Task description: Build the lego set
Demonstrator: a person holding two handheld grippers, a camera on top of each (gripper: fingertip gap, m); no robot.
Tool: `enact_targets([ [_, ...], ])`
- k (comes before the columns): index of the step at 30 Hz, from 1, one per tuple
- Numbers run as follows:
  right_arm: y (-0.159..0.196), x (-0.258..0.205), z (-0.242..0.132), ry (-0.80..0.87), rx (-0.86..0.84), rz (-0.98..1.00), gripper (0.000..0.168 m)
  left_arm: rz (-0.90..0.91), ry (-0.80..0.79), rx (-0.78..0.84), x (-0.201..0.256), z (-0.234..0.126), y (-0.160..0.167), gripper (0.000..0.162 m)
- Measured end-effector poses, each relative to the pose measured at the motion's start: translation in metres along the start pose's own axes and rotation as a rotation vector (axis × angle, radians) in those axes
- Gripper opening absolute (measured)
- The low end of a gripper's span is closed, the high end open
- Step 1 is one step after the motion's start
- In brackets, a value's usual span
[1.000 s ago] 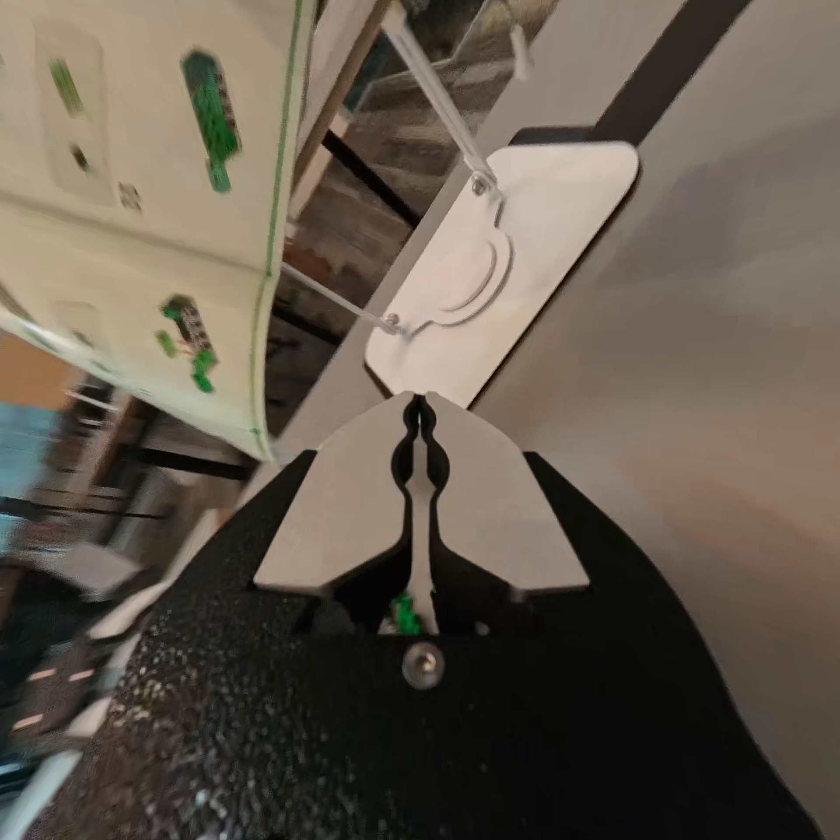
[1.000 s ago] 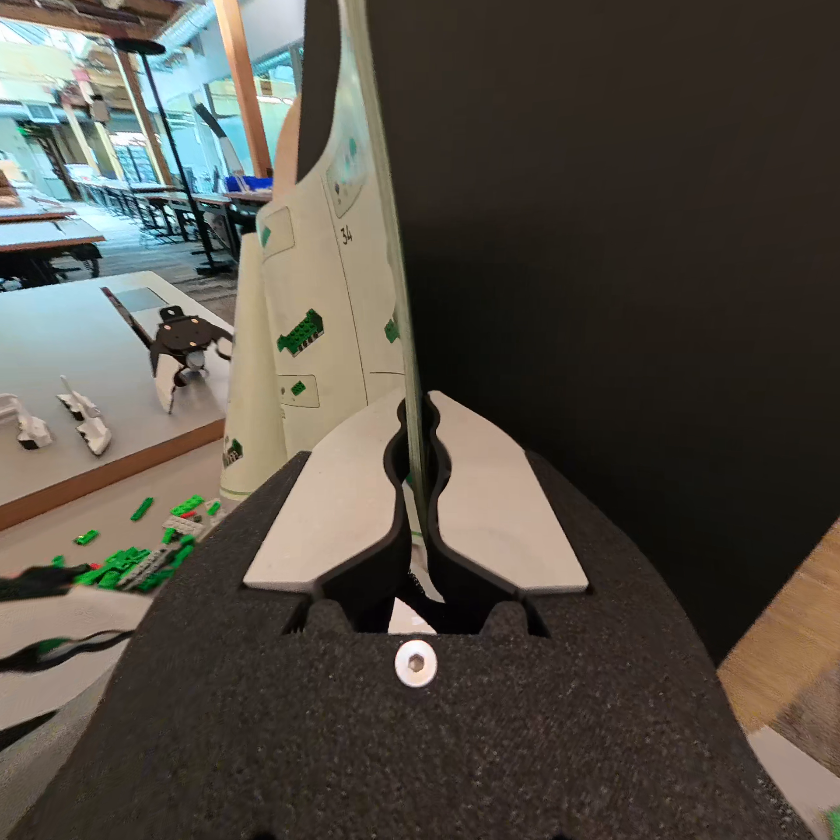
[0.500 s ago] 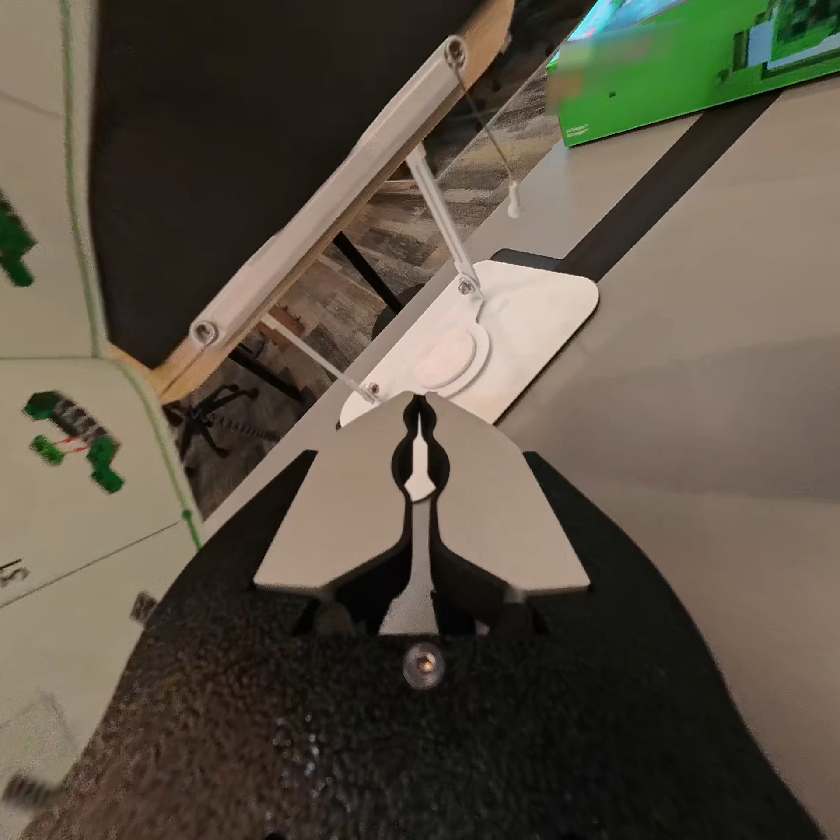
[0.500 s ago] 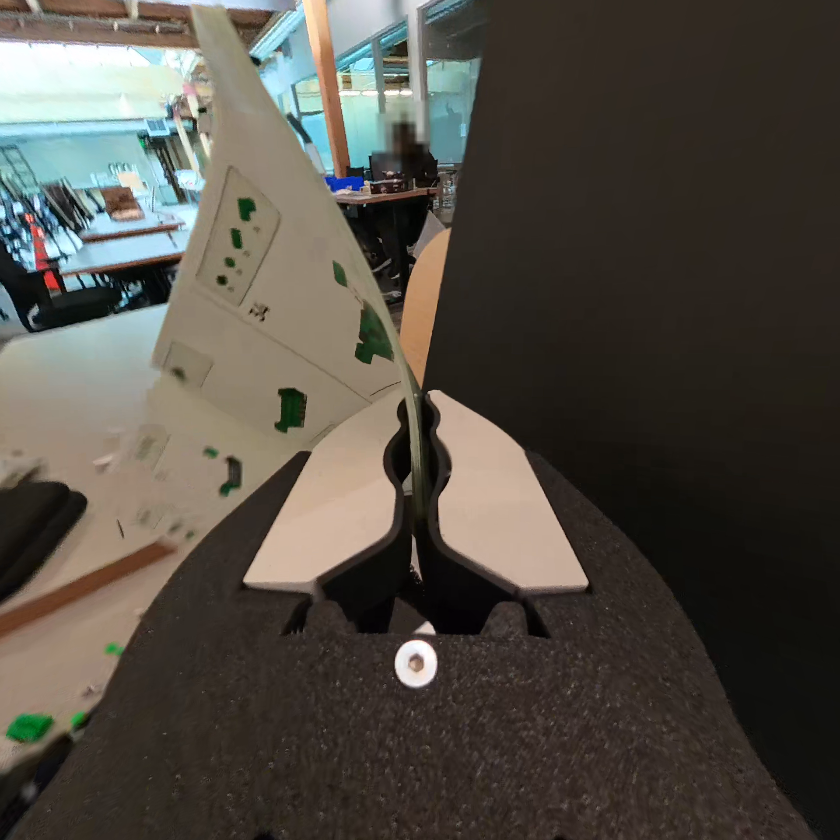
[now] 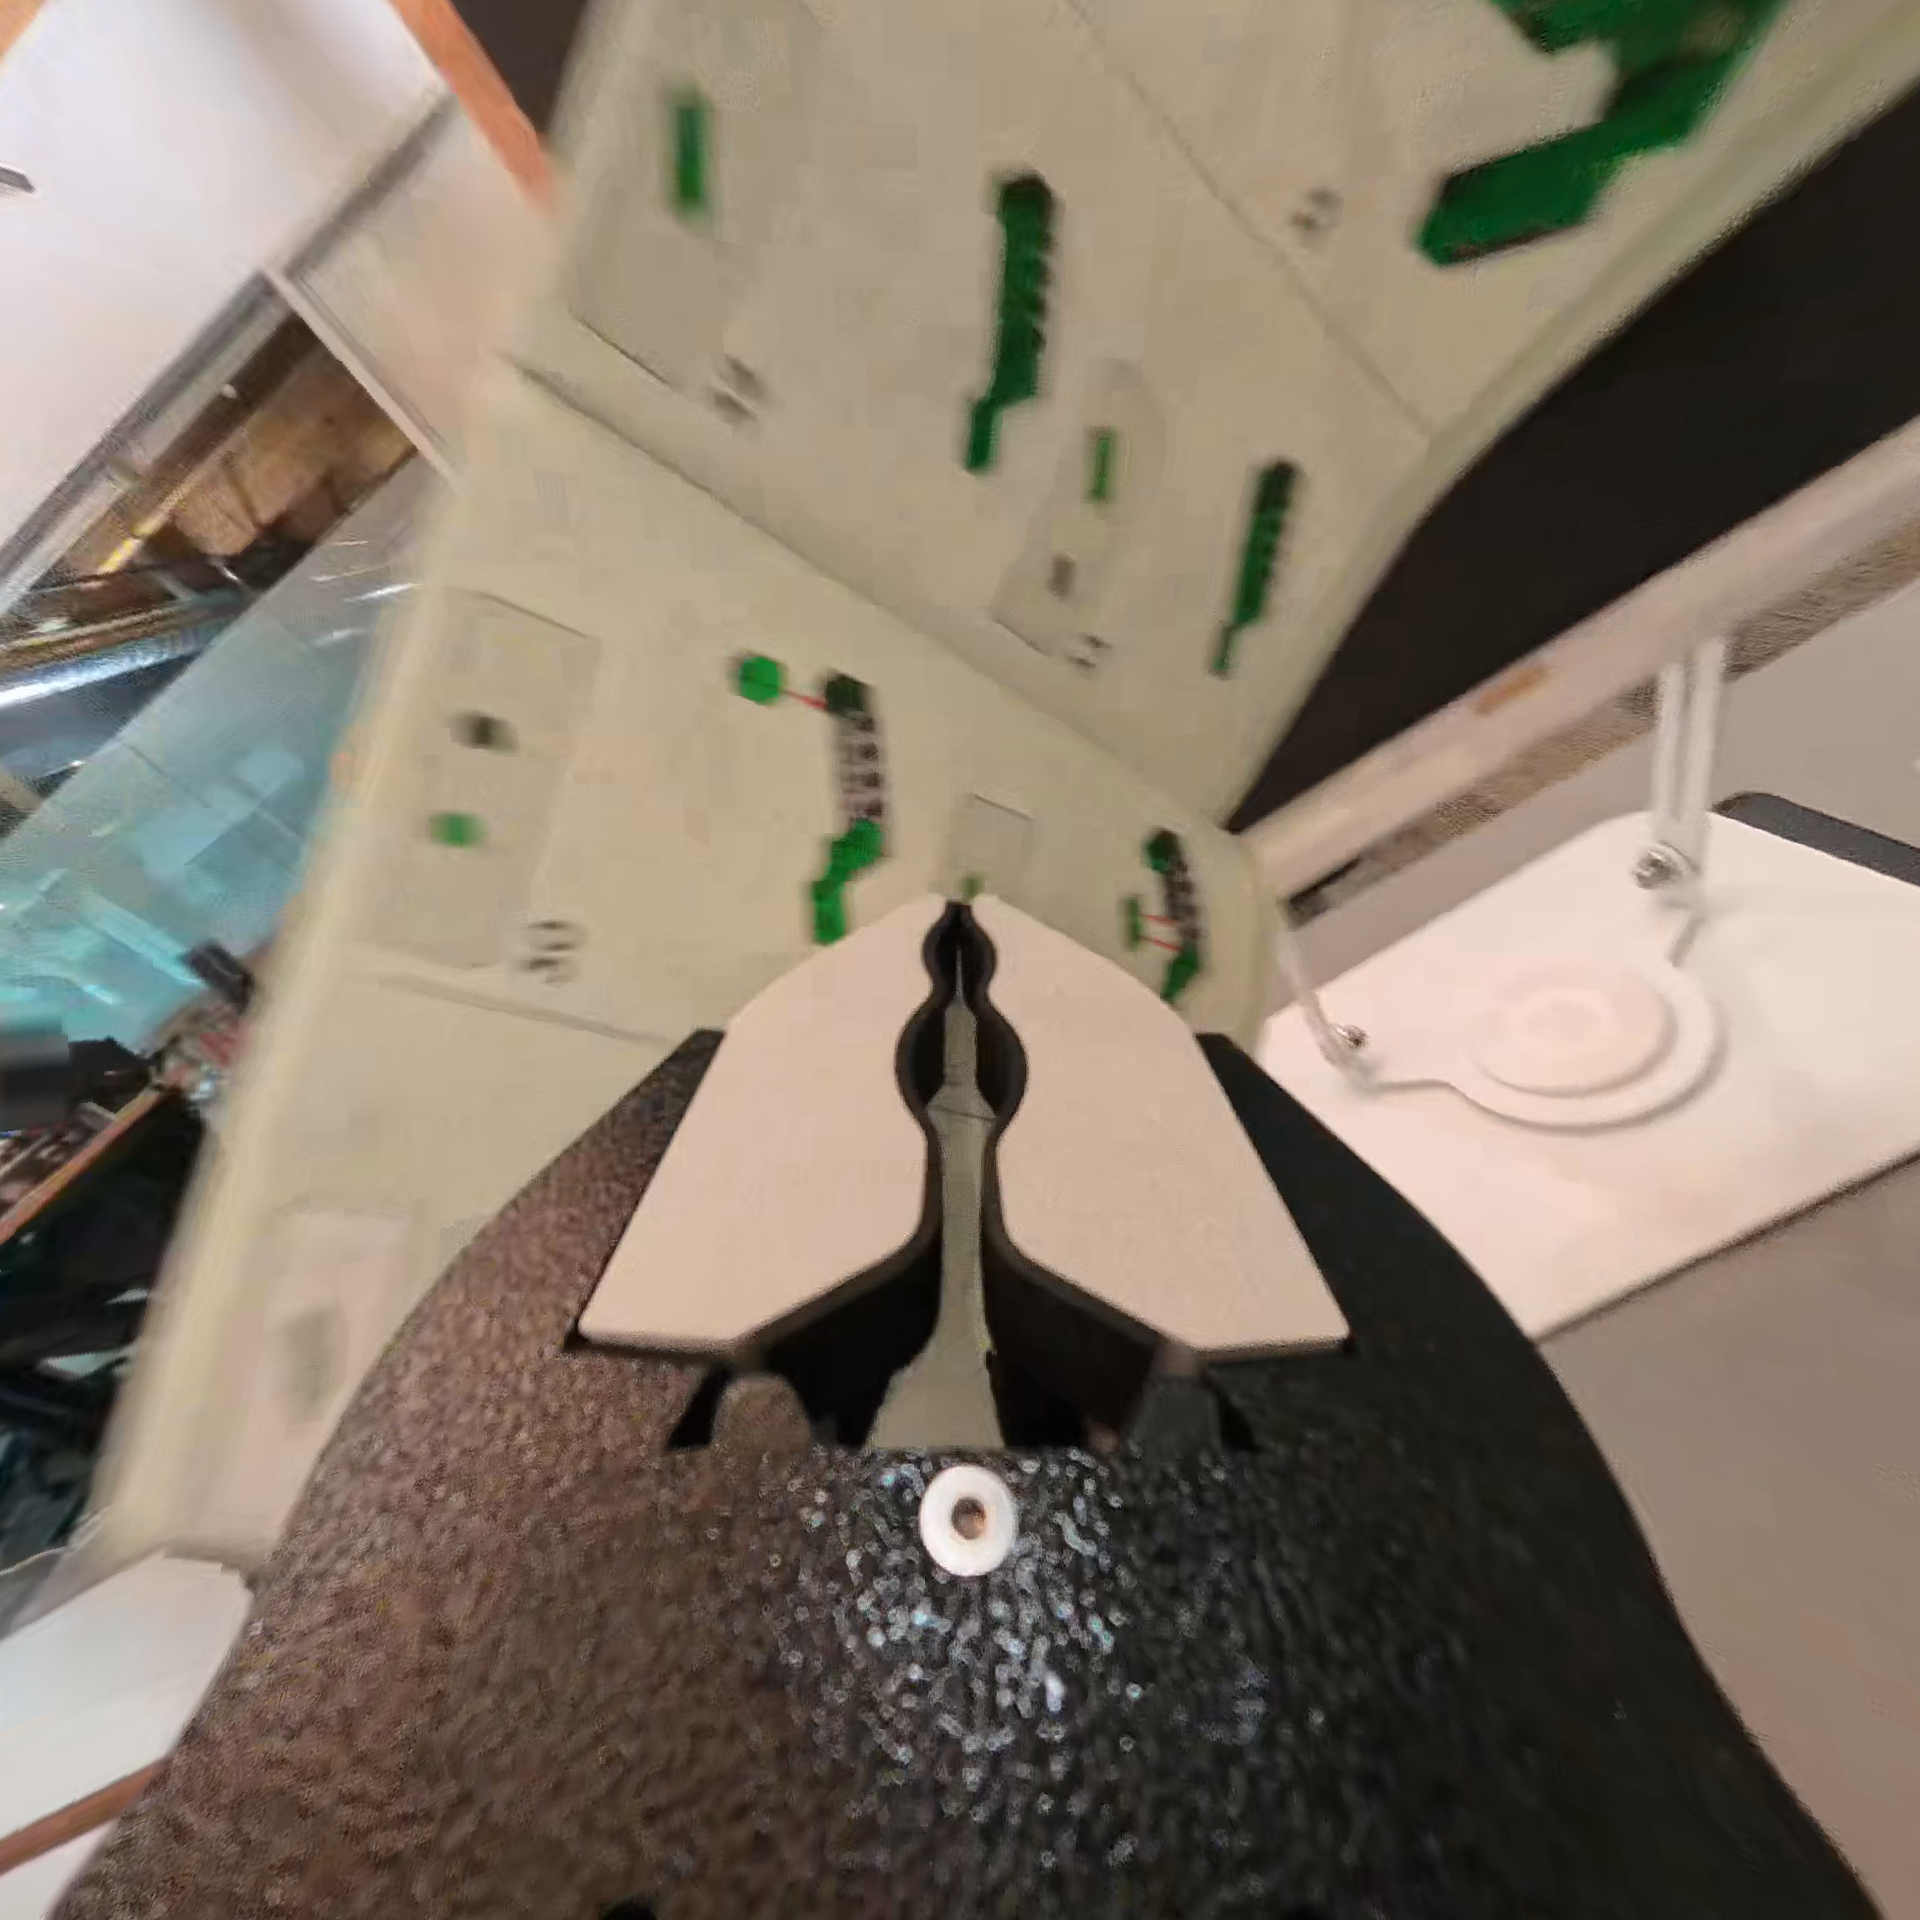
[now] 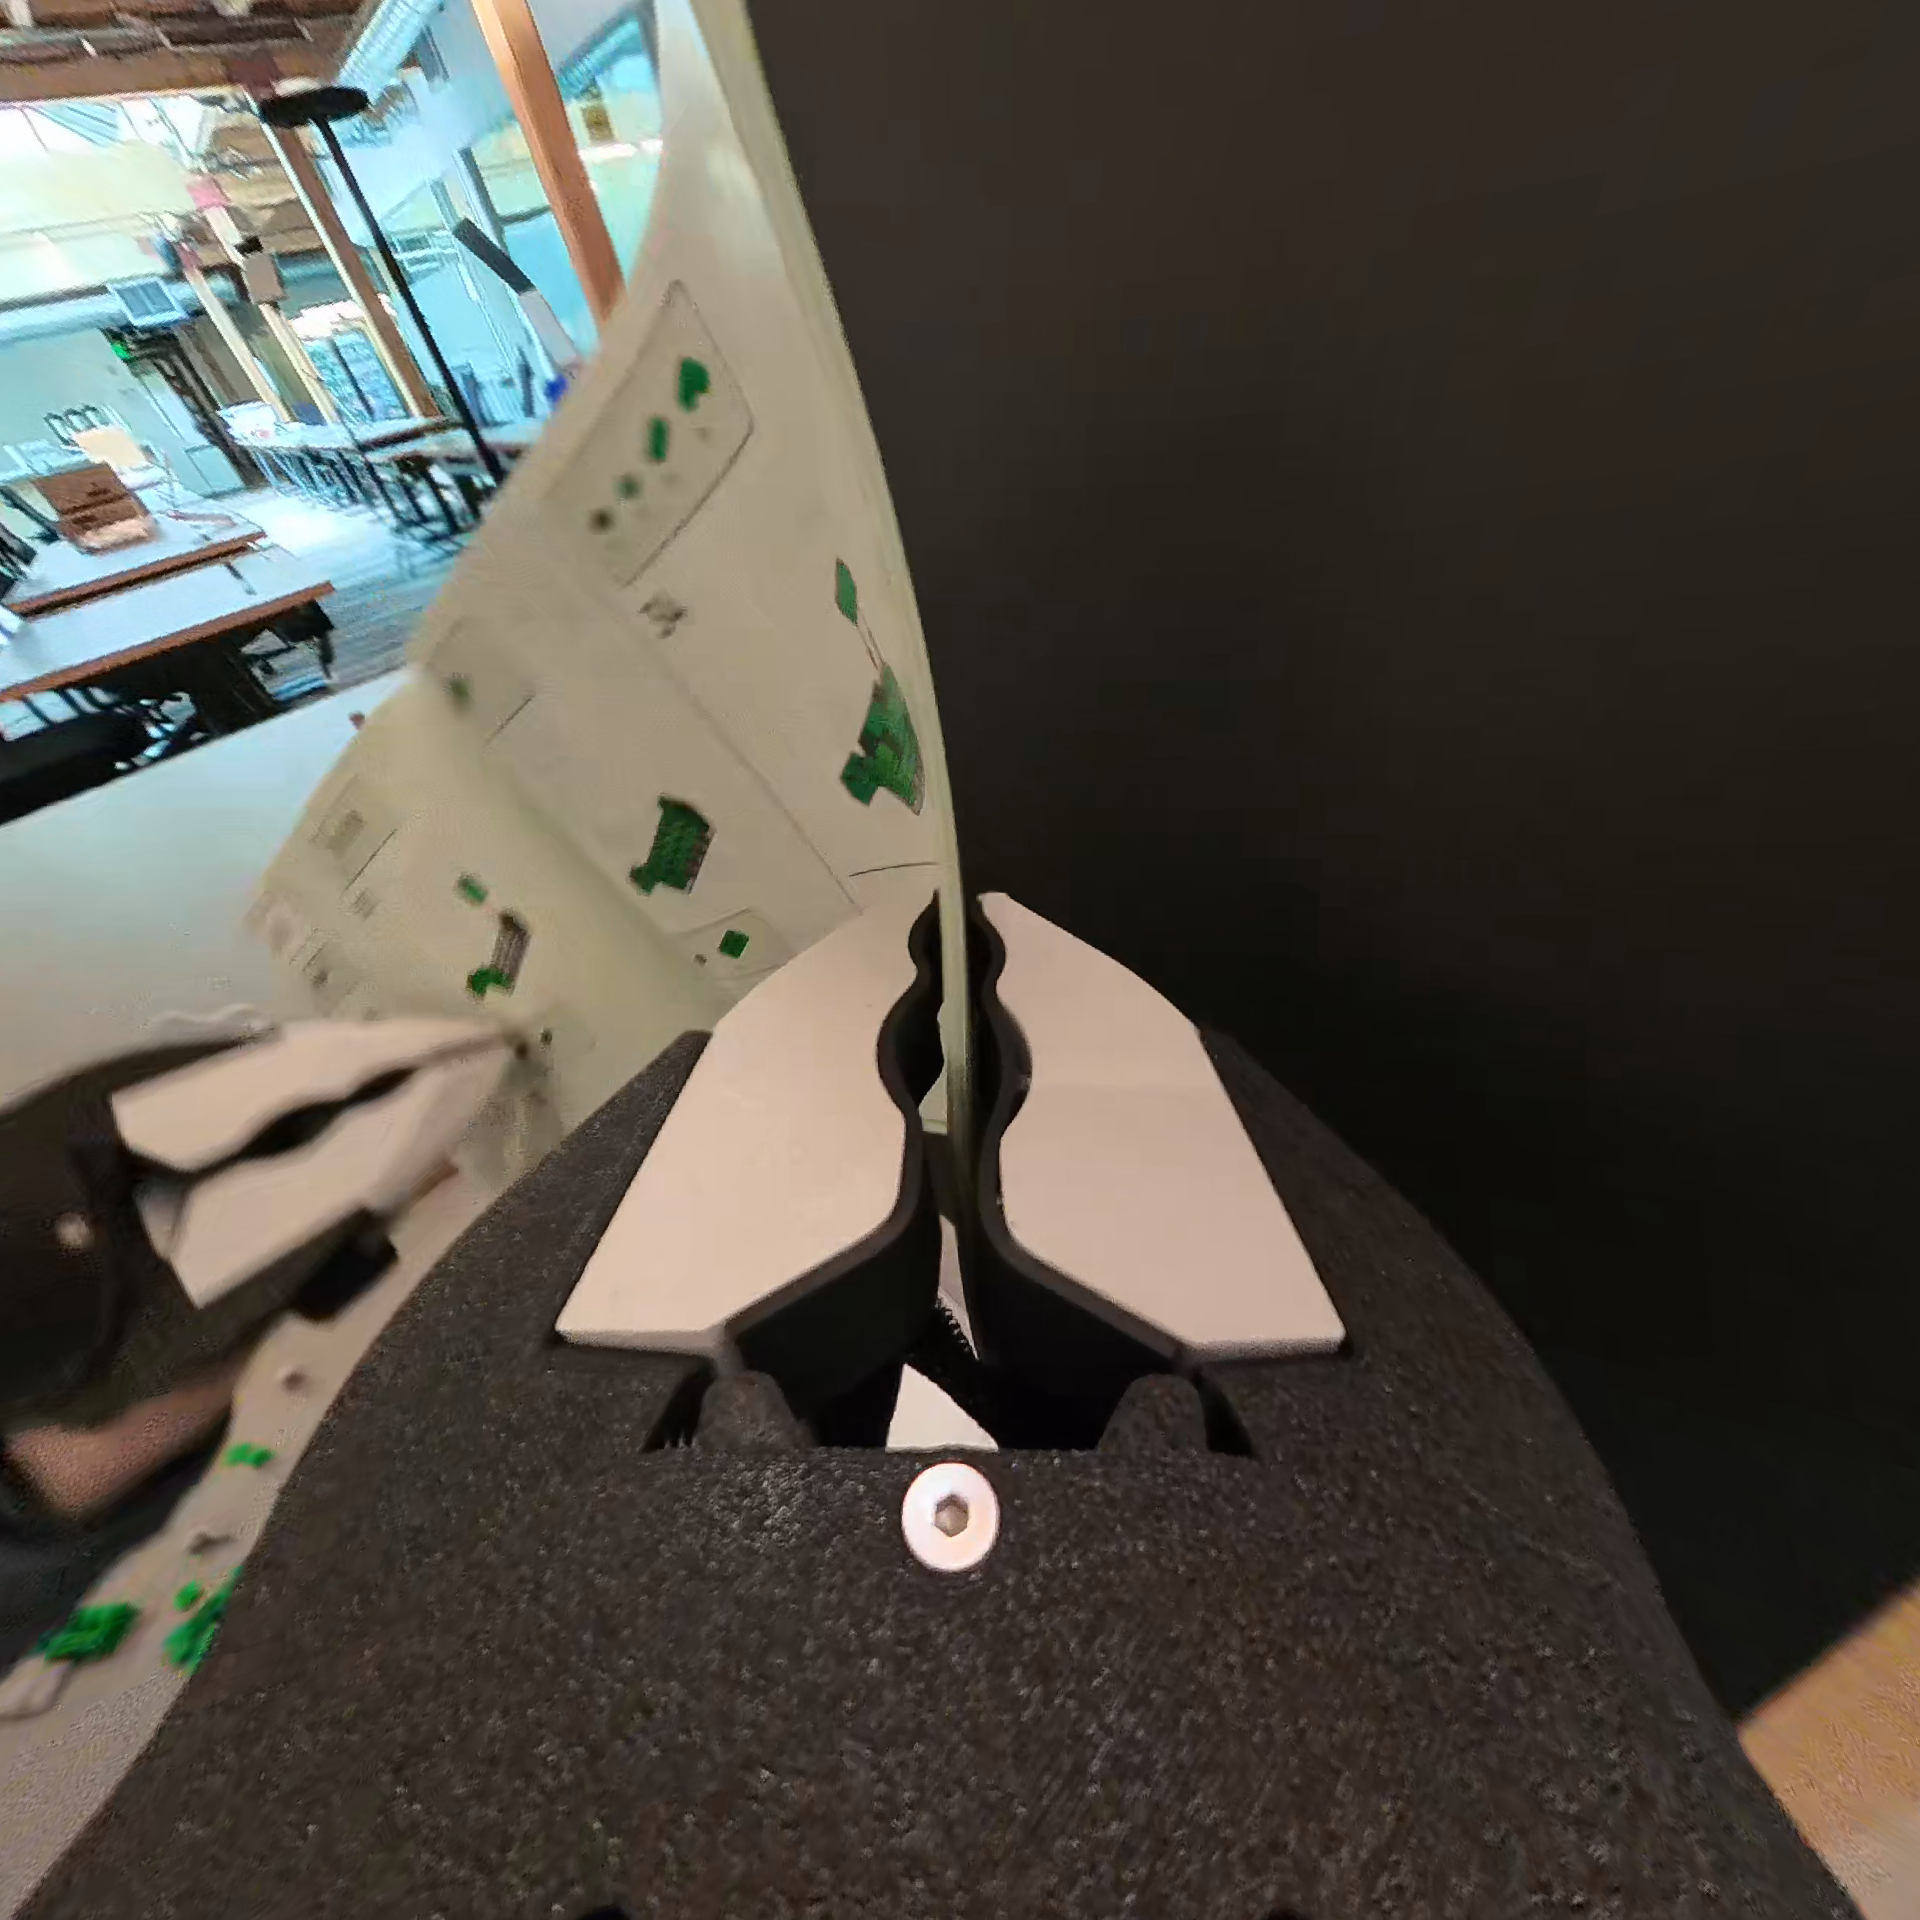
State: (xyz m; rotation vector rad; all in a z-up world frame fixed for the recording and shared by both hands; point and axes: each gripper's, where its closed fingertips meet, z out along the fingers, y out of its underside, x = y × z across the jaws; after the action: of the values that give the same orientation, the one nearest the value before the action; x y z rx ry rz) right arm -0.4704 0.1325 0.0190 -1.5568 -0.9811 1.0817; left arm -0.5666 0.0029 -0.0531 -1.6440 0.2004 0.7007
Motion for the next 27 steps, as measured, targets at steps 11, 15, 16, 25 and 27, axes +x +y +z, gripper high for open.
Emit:
enact_targets([
  [11, 0.042, 0.049, -0.025, 0.093, 0.068, 0.082, 0.001, 0.113, 0.084, -0.030, 0.009, 0.031, -0.031, 0.000],
  [15, 0.051, 0.055, -0.026, 0.106, 0.078, 0.107, 0.001, 0.309, 0.114, 0.022, 0.049, 0.029, -0.034, 0.000],
  [16, 0.052, 0.056, -0.026, 0.100, 0.082, 0.112, 0.001, 0.361, 0.113, 0.011, 0.057, 0.032, -0.033, 0.000],
  [25, 0.053, 0.062, -0.032, 0.182, 0.011, -0.064, 0.022, 0.374, 0.085, -0.094, 0.061, 0.063, -0.025, 0.000],
  [27, 0.050, 0.065, -0.038, 0.241, 0.013, -0.127, 0.031, 0.397, 0.079, -0.104, 0.059, 0.067, -0.025, 0.000],
])
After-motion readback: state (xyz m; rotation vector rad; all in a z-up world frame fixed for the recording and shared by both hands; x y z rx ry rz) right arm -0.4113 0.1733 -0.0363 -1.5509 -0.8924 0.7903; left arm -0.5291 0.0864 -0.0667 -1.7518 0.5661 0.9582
